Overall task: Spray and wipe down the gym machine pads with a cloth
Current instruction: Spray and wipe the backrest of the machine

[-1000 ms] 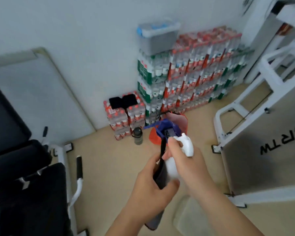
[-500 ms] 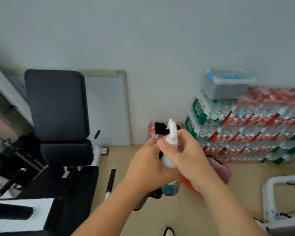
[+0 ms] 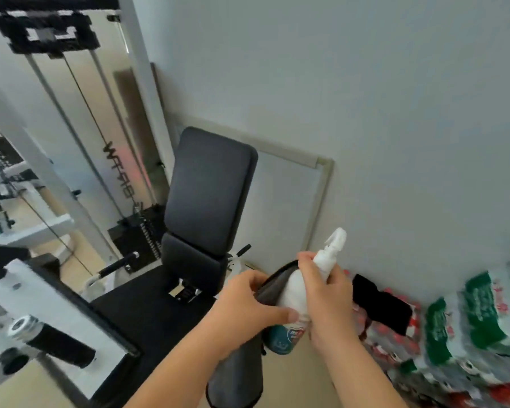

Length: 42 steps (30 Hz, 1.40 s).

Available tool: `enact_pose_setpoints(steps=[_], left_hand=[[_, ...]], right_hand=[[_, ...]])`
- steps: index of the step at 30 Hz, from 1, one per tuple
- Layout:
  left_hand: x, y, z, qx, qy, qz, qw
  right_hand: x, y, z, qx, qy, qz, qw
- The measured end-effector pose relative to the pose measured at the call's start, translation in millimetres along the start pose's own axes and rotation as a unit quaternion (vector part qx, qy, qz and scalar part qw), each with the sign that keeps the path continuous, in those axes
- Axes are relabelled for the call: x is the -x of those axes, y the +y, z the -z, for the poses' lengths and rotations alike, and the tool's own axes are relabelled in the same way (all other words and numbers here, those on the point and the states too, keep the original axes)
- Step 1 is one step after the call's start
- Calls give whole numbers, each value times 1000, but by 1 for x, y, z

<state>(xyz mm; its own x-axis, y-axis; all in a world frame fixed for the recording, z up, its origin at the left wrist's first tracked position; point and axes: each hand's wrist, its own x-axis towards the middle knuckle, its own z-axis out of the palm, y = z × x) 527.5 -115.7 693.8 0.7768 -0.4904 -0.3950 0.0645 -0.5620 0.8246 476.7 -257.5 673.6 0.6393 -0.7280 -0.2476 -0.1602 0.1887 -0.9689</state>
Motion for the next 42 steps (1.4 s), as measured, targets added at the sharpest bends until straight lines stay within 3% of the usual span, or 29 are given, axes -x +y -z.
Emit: enact_pose_setpoints(steps=[3, 7, 17, 24, 33, 42], left_hand=[[-27, -15, 39, 46, -7, 93, 995], [-75, -20, 77, 244, 44, 194, 949], [-230, 19, 150, 457, 159, 210, 849], [-281, 19, 179, 505, 296, 193, 787], [-315, 44, 165, 467, 455, 115, 750], [-321, 44, 156, 446, 464, 73, 762]], right_hand=[[-41, -17, -44, 32, -62, 32, 997], [-92, -35, -88, 93, -125, 70, 985], [-227, -63, -183, 241, -241, 49, 939], [-292, -56, -227, 236, -310, -22, 921], [-348, -58, -239, 254, -391, -56, 883], [-341, -57, -228, 256, -372, -53, 891]])
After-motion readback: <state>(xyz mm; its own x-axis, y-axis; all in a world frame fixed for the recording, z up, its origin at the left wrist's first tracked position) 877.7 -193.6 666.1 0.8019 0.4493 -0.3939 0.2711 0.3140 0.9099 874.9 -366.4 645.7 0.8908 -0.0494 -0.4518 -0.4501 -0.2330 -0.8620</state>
